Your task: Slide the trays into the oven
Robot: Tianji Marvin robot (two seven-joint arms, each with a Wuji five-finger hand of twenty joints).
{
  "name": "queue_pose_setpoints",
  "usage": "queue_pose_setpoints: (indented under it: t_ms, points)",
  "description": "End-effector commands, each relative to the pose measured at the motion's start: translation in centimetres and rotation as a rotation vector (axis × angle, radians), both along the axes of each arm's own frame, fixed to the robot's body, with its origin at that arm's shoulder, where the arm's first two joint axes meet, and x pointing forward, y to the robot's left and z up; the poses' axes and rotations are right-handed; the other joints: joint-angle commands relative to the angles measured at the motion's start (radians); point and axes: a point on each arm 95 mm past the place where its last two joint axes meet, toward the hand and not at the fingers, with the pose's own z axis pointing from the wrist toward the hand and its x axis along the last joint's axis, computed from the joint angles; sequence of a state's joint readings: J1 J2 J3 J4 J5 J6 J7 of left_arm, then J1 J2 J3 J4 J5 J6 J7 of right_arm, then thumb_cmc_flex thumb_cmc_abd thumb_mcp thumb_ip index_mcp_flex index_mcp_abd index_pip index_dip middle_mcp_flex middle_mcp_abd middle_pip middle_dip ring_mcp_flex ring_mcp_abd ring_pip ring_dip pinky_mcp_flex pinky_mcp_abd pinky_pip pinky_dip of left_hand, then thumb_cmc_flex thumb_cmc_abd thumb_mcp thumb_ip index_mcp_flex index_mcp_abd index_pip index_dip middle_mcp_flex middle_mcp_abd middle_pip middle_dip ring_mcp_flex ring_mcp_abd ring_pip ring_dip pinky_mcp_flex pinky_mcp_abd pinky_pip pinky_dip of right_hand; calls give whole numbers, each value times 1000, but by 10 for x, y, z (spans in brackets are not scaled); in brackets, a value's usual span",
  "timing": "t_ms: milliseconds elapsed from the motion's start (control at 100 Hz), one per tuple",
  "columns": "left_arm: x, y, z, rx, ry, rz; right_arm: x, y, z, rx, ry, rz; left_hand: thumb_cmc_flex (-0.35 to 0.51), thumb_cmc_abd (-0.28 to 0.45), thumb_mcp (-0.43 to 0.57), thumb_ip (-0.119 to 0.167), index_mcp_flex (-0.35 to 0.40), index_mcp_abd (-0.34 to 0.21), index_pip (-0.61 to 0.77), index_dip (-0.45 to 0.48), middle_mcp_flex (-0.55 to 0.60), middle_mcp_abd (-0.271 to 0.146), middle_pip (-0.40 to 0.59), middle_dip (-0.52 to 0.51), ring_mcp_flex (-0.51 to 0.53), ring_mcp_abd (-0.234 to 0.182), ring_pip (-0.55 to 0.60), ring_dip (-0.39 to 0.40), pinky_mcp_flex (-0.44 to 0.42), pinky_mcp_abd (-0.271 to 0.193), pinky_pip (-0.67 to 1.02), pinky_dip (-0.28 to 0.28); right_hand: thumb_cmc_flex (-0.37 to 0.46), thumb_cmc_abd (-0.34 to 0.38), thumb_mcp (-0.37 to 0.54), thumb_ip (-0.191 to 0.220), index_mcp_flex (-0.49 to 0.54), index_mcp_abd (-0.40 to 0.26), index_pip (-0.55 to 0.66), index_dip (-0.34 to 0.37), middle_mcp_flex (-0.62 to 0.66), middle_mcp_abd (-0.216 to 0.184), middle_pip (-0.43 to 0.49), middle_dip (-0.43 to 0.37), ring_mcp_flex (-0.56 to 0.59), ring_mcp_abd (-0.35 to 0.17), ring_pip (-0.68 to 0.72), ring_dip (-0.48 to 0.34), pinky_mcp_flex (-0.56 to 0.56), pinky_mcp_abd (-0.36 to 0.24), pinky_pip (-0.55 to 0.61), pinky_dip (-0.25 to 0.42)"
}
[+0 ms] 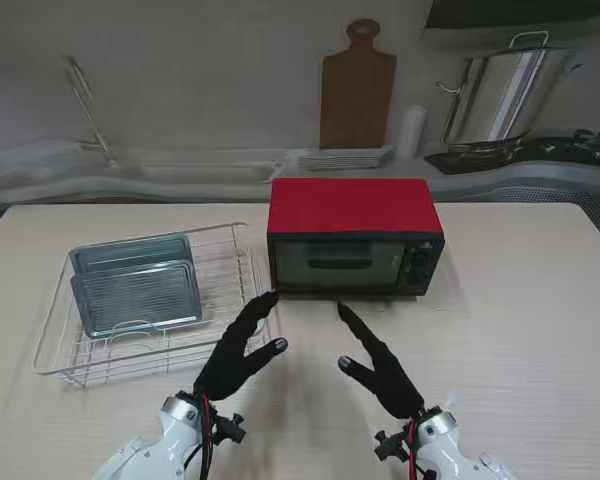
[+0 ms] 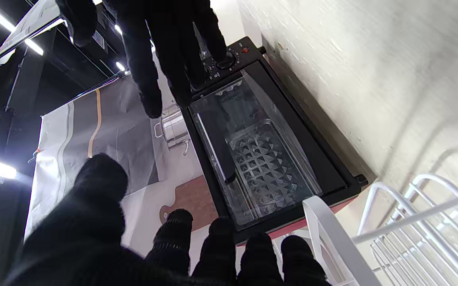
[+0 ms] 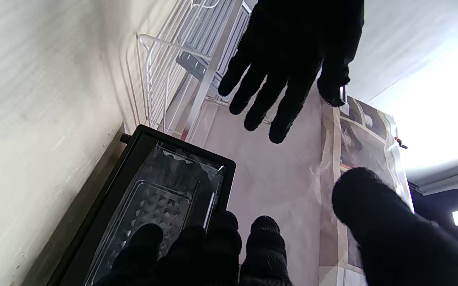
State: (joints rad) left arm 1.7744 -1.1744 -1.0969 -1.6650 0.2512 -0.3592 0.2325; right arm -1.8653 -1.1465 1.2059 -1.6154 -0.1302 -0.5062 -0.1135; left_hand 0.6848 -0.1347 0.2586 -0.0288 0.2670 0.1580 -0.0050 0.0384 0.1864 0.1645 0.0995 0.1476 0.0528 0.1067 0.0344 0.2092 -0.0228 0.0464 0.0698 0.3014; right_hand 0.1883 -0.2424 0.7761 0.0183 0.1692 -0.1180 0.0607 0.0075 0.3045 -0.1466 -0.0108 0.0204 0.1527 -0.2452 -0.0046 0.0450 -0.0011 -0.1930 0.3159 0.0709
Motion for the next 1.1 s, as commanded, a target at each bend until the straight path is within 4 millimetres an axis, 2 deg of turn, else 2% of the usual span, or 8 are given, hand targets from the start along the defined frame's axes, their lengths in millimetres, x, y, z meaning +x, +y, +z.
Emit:
queue_pose_setpoints:
  t_ms: [0, 640, 750, 790, 870, 1010, 1060, 1090]
  points:
    - [-3, -4, 1, -3, 10, -13, -5, 5, -1, 6, 10, 16, -33, -6, 29, 5, 11, 14, -3, -10, -34, -3, -4, -18, -20, -17, -19, -18, -12, -57, -27, -14, -25, -2, -5, -35, 6, -28, 8, 0, 34, -11, -18, -13, -35, -64, -5, -2, 2, -54, -23, 9]
    - [-14, -5, 6, 18, 8, -1, -8, 6, -1, -3, 24, 13, -14, -9, 43, 4, 32, 14, 8, 4, -24, 4, 13, -9, -14, -7, -11, -11, -13, -41, -21, -9, 11, -21, 28, -37, -5, -20, 77, 12, 53, 0, -15, -10, -28, -52, 5, 10, 4, -42, 11, 22]
    - [-16, -6, 8, 11, 13, 11, -8, 6, 1, -4, 23, 5, -5, -8, 43, 2, 49, 13, 28, 18, -11, 12, 38, 6, -8, 9, 9, 0, -10, -11, -11, 3, 27, -51, 59, -42, -36, -15, 205, 27, 77, 7, -14, -6, -18, -40, 35, 35, -12, -33, 125, 28]
    - [-17, -6, 8, 11, 9, 17, -8, 6, 2, -4, 22, 1, -1, -7, 39, 3, 54, 8, 61, 40, 7, 13, 48, 14, -6, 39, 29, 15, -13, 22, 1, 20, 41, -73, 83, -43, -45, -12, 266, 29, 90, 12, -13, -4, -9, -29, 53, 45, -20, -24, 206, 23]
    - [-19, -5, 10, 20, -13, 41, -8, 6, 6, -23, 2, -24, 2, -11, 38, 5, 64, 10, 144, 90, 40, 23, 61, 49, 9, 74, 54, 52, -15, 68, 19, 61, 80, -121, 149, -46, -39, 14, 399, 58, 134, 40, -9, 2, 24, 15, 99, 72, -32, -3, 385, 59]
    - [-23, -4, 12, 57, -64, 83, -3, 7, 20, -111, -74, -65, -3, -17, 57, 4, 52, 6, 224, 137, 71, 27, 60, 92, 30, 96, 72, 90, -16, 102, 29, 95, 131, -176, 234, -37, 14, 54, 499, 102, 204, 92, 2, 15, 63, 79, 179, 118, -9, 33, 511, 115]
    - [-24, -4, 13, 74, -82, 98, 0, 8, 27, -156, -104, -80, -4, -19, 59, 4, 51, 5, 239, 145, 78, 31, 63, 109, 39, 107, 81, 108, -15, 120, 36, 109, 143, -193, 268, -34, 42, 77, 520, 121, 186, 121, 67, 65, 70, 118, 226, 145, 9, 80, 558, 142]
    - [-25, -3, 13, 84, -92, 108, 3, 8, 30, -183, -125, -86, -3, -19, 60, 5, 51, 6, 243, 147, 83, 33, 65, 113, 45, 112, 85, 112, -12, 126, 39, 112, 152, -202, 285, -31, 58, 85, 528, 130, 132, 129, 192, 134, 72, 127, 251, 159, 17, 86, 574, 153]
